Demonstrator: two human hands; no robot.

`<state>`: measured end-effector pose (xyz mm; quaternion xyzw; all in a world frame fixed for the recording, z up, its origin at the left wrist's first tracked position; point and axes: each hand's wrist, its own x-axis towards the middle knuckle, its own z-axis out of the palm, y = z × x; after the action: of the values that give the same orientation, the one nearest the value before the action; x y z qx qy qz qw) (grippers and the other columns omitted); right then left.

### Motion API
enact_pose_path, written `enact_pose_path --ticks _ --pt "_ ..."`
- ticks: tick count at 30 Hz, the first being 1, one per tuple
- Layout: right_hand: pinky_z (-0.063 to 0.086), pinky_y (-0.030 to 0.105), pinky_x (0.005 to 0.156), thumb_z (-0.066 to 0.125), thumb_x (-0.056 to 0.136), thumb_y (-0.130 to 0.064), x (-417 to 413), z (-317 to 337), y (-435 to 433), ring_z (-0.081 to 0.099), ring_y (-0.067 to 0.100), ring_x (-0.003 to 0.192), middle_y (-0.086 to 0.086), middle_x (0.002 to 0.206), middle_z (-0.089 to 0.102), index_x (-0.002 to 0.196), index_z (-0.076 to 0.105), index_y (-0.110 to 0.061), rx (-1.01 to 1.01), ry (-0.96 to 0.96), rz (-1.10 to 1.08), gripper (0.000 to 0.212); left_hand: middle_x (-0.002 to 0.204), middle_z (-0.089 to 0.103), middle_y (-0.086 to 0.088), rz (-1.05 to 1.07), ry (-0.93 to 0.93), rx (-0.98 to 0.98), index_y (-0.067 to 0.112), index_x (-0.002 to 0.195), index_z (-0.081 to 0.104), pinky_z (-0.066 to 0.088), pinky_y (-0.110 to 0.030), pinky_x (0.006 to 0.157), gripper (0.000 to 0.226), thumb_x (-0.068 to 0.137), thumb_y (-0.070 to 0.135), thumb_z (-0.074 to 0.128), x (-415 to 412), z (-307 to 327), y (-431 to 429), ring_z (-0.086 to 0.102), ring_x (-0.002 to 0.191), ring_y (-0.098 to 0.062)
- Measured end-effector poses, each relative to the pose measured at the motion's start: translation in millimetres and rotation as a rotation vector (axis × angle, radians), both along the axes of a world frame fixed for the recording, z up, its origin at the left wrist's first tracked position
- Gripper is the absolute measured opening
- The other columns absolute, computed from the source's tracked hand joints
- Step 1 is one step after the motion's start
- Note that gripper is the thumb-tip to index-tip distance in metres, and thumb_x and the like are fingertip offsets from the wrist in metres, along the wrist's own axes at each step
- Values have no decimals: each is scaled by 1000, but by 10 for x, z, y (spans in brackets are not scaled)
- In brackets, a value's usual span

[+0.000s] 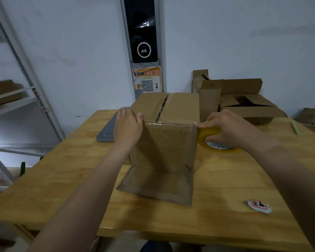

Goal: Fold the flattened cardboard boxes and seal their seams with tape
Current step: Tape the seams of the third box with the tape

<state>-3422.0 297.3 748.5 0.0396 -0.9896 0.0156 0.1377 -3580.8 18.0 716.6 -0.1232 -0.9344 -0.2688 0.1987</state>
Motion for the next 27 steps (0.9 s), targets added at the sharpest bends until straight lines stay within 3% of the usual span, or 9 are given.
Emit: enact_pose_path --ticks 2,4,6,9,11,14,18,22,27 --pt "35 28 87 74 90 -39 8 -9 11 42 15 114 -12 124 56 143 45 -54 -19 3 3 62 143 47 -25 46 -38 36 -6 135 49 41 -46 103 57 106 42 37 -15 34 44 44 134 -40" --pt "36 29 89 74 90 -39 11 -17 18 42 15 114 -12 125 56 142 46 -54 -33 1 2 61 138 49 -22 56 -89 65 -3 136 48 38 -39 84 57 105 44 37 -36 55 50 52 122 -39" --pt "37 29 88 74 90 -39 4 -25 16 43 15 114 -12 125 56 143 46 -53 -21 18 4 61 131 55 -21 47 -101 80 -1 133 50 36 -38 81 57 105 47 39 -91 50 15 55 115 -38" --pt "36 28 88 73 90 -40 5 -24 3 43 15 115 -11 126 57 143 45 -52 1 31 5 62 139 52 -25 59 -92 30 -3 138 45 40 -44 94 70 104 56 30 -91 52 -17 49 128 -42" --pt "37 28 88 73 90 -40 24 -27 -5 43 14 115 -11 125 57 144 46 -51 1 35 1 61 160 32 -26 104 -28 -158 -4 152 32 19 -56 121 85 103 63 15 -17 44 20 20 153 -39" --pt "40 30 88 73 90 -40 50 -39 1 43 14 112 -10 124 58 144 46 -50 6 40 7 61 170 13 -18 53 61 -385 -1 160 17 -7 -55 123 99 97 72 -1 157 72 174 -9 158 -28" --pt "37 28 86 73 90 -40 53 -12 -16 42 12 113 -10 124 58 144 46 -49 28 41 6 61 172 2 -7 -274 205 -460 11 164 7 -2 -49 128 91 97 73 3 432 10 471 -5 159 -22" --pt "35 28 88 77 87 -40 63 -56 30 44 14 113 -9 122 60 144 46 -51 -33 49 5 66 172 12 1 -429 361 -515 24 164 17 3 -46 127 79 100 69 7 609 -124 676 6 159 -20" --pt "38 29 91 78 81 -50 203 -210 170 47 10 116 -13 124 54 150 39 -49 -305 112 3 79 171 17 -2 -440 370 -562 56 158 8 2 -64 124 63 97 74 9 593 -127 621 7 156 -41"
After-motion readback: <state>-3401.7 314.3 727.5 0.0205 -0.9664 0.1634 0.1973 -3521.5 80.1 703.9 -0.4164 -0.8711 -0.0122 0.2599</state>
